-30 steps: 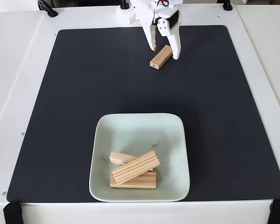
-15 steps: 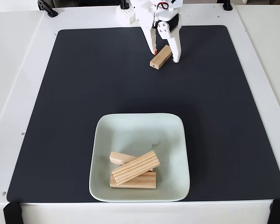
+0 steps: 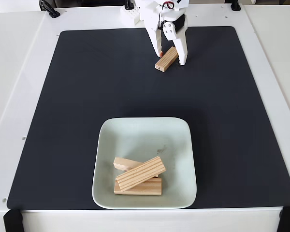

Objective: Pick up the wooden block and place them on the plate.

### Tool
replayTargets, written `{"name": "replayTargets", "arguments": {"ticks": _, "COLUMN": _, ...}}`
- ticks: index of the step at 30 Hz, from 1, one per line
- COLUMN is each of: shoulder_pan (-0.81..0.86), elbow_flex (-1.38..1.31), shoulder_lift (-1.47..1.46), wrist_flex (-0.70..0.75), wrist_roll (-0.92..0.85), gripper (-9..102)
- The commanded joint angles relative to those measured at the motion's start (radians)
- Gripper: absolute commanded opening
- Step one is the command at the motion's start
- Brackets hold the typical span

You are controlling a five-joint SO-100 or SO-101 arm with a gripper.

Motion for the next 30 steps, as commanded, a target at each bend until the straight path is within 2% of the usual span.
{"name": "replayTargets", "arguments": {"ticks": 1, "shoulder_pan": -0.005, "elbow_flex": 0.005, "shoulder_lift": -0.002, "wrist_flex": -0.046, "wrist_roll": -0.008, "gripper": 29}}
{"name": "replayTargets", "arguments": {"ticks": 12, "shoulder_pan": -0.006, "elbow_flex": 0.006, "shoulder_lift": -0.011, "wrist_flex": -0.044, "wrist_roll": -0.008, "gripper": 28}}
{"name": "replayTargets", "arguments": {"ticks": 15, "shoulder_pan": -0.006, "elbow_flex": 0.005, "shoulder_lift": -0.04, "wrist_flex": -0.048, "wrist_roll": -0.008, "gripper": 20}}
{"name": "replayTargets", "arguments": {"ticks": 19, "shoulder_pan": -0.005, "elbow_flex": -0.005, "shoulder_lift": -0.06, "wrist_flex": -0.048, "wrist_roll": 0.003, "gripper": -1}}
{"name": "replayTargets", "arguments": {"ticks": 30, "shoulder_pan": -0.005, "elbow_flex": -0.015, "shoulder_lift": -0.046, "wrist_flex": -0.048, "wrist_roll": 0.0, "gripper": 0}}
